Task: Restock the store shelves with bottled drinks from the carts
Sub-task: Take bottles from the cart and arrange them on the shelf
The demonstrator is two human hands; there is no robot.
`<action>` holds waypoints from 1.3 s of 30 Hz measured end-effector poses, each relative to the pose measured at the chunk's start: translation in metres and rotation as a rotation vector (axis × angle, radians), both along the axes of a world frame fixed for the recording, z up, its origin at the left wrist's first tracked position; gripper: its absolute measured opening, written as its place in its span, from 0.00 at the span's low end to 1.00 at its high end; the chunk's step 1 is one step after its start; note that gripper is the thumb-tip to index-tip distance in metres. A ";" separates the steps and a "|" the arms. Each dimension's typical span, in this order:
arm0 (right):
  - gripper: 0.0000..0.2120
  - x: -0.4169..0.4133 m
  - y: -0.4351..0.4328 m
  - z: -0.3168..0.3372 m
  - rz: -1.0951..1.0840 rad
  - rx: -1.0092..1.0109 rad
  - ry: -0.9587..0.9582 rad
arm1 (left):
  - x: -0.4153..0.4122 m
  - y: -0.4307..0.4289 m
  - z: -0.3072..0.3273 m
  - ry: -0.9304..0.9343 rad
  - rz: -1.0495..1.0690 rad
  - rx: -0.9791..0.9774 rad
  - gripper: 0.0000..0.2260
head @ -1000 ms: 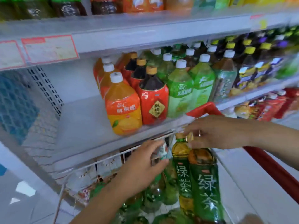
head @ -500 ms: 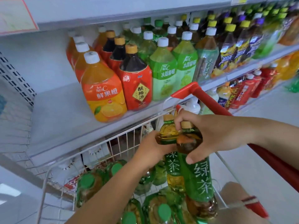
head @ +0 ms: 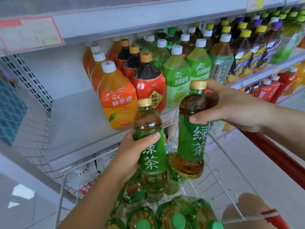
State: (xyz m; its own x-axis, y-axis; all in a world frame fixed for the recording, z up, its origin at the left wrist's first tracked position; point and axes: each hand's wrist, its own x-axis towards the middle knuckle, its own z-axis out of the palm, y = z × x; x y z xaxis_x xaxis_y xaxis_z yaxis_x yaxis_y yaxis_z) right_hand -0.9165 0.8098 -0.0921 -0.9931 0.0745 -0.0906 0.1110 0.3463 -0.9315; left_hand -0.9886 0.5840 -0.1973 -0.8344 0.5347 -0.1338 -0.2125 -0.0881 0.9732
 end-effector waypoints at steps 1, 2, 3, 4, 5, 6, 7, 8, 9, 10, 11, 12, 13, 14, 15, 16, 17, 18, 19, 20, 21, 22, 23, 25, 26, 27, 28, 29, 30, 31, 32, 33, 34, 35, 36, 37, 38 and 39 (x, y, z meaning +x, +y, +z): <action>0.34 -0.006 -0.007 -0.001 0.010 0.001 0.027 | -0.003 -0.006 0.002 0.004 0.002 0.006 0.29; 0.32 -0.012 -0.015 -0.004 0.023 0.012 0.052 | -0.005 -0.012 0.002 0.008 0.008 0.005 0.30; 0.31 -0.017 -0.022 -0.009 0.038 0.023 0.074 | -0.006 -0.017 0.001 0.005 0.015 0.010 0.30; 0.31 -0.022 -0.029 -0.015 0.048 0.022 0.090 | -0.007 -0.021 0.000 -0.002 0.018 0.020 0.29; 0.31 -0.026 -0.035 -0.021 0.052 0.011 0.104 | -0.008 -0.025 0.000 -0.005 0.022 0.029 0.27; 0.31 -0.030 -0.040 -0.027 0.055 -0.005 0.121 | -0.008 -0.028 -0.001 -0.008 0.029 0.033 0.27; 0.31 -0.033 -0.046 -0.032 0.054 -0.015 0.136 | -0.008 -0.030 -0.002 -0.013 0.039 0.032 0.28; 0.31 -0.036 -0.051 -0.038 0.045 -0.029 0.146 | -0.008 -0.031 -0.003 -0.021 0.050 0.036 0.29; 0.30 -0.039 -0.055 -0.043 0.039 -0.057 0.155 | -0.007 -0.031 -0.003 -0.030 0.057 0.042 0.30; 0.30 -0.041 -0.058 -0.049 0.040 -0.082 0.161 | -0.007 -0.031 -0.004 -0.037 0.063 0.051 0.30; 0.31 -0.043 -0.059 -0.054 0.052 -0.086 0.160 | -0.006 -0.031 -0.005 -0.043 0.069 0.059 0.31; 0.33 -0.044 -0.058 -0.058 0.072 -0.065 0.145 | -0.006 -0.030 -0.005 -0.047 0.076 0.065 0.30; 0.38 -0.045 -0.057 -0.062 0.093 -0.041 0.108 | -0.006 -0.030 -0.006 -0.050 0.082 0.066 0.29; 0.44 -0.045 -0.056 -0.065 0.115 -0.025 0.059 | -0.006 -0.031 -0.007 -0.052 0.085 0.063 0.27; 0.48 -0.044 -0.055 -0.068 0.130 -0.018 0.012 | -0.006 -0.031 -0.008 -0.054 0.085 0.058 0.26; 0.50 -0.043 -0.055 -0.071 0.131 -0.017 -0.023 | -0.006 -0.031 -0.009 -0.059 0.084 0.054 0.26; 0.50 -0.042 -0.055 -0.073 0.115 -0.018 -0.042 | -0.006 -0.031 -0.010 -0.065 0.083 0.051 0.26; 0.47 -0.041 -0.055 -0.076 0.097 -0.018 -0.051 | -0.006 -0.031 -0.011 -0.068 0.082 0.050 0.27; 0.44 -0.041 -0.055 -0.080 0.088 -0.022 -0.052 | -0.006 -0.031 -0.011 -0.068 0.080 0.053 0.27; 0.42 -0.040 -0.054 -0.082 0.088 -0.031 -0.052 | -0.006 -0.031 -0.011 -0.063 0.078 0.057 0.26; 0.41 -0.040 -0.054 -0.084 0.099 -0.041 -0.050 | -0.006 -0.031 -0.010 -0.058 0.082 0.067 0.23; 0.42 -0.039 -0.054 -0.084 0.114 -0.046 -0.047 | -0.006 -0.032 -0.008 -0.055 0.089 0.080 0.21; 0.42 -0.038 -0.055 -0.082 0.133 -0.039 -0.040 | -0.006 -0.033 -0.005 -0.047 0.095 0.093 0.20; 0.40 -0.036 -0.058 -0.070 0.164 0.016 0.004 | -0.006 -0.036 0.005 -0.014 0.097 0.104 0.23; 0.38 -0.036 -0.061 -0.061 0.165 0.020 0.051 | -0.007 -0.040 0.013 0.019 0.097 0.102 0.24; 0.36 -0.036 -0.063 -0.051 0.158 -0.004 0.107 | -0.009 -0.043 0.023 0.064 0.102 0.093 0.25; 0.35 -0.037 -0.066 -0.041 0.147 -0.037 0.156 | -0.012 -0.048 0.034 0.121 0.110 0.074 0.25; 0.34 -0.038 -0.069 -0.030 0.140 -0.057 0.198 | -0.013 -0.052 0.047 0.181 0.123 0.052 0.26; 0.33 -0.040 -0.072 -0.018 0.135 -0.063 0.241 | -0.016 -0.057 0.061 0.239 0.145 0.035 0.26; 0.33 -0.043 -0.076 -0.006 0.133 -0.059 0.289 | -0.017 -0.061 0.077 0.298 0.181 0.022 0.24; 0.32 -0.045 -0.079 0.007 0.128 -0.053 0.344 | -0.019 -0.067 0.092 0.360 0.232 0.010 0.23; 0.32 -0.048 -0.082 0.020 0.121 -0.048 0.403 | -0.021 -0.072 0.109 0.419 0.286 0.004 0.22; 0.32 -0.050 -0.085 0.034 0.120 -0.050 0.464 | -0.024 -0.079 0.125 0.471 0.338 0.012 0.23; 0.31 -0.052 -0.088 0.048 0.128 -0.060 0.523 | -0.026 -0.086 0.142 0.524 0.385 0.031 0.24; 0.30 -0.053 -0.092 0.062 0.140 -0.085 0.577 | -0.028 -0.094 0.157 0.578 0.426 0.056 0.26; 0.29 -0.056 -0.095 0.075 0.156 -0.125 0.629 | -0.030 -0.102 0.172 0.623 0.469 0.087 0.28; 0.28 -0.059 -0.099 0.089 0.172 -0.171 0.682 | -0.032 -0.112 0.184 0.658 0.510 0.125 0.30; 0.27 -0.062 -0.103 0.103 0.185 -0.206 0.740 | -0.034 -0.122 0.196 0.688 0.548 0.163 0.31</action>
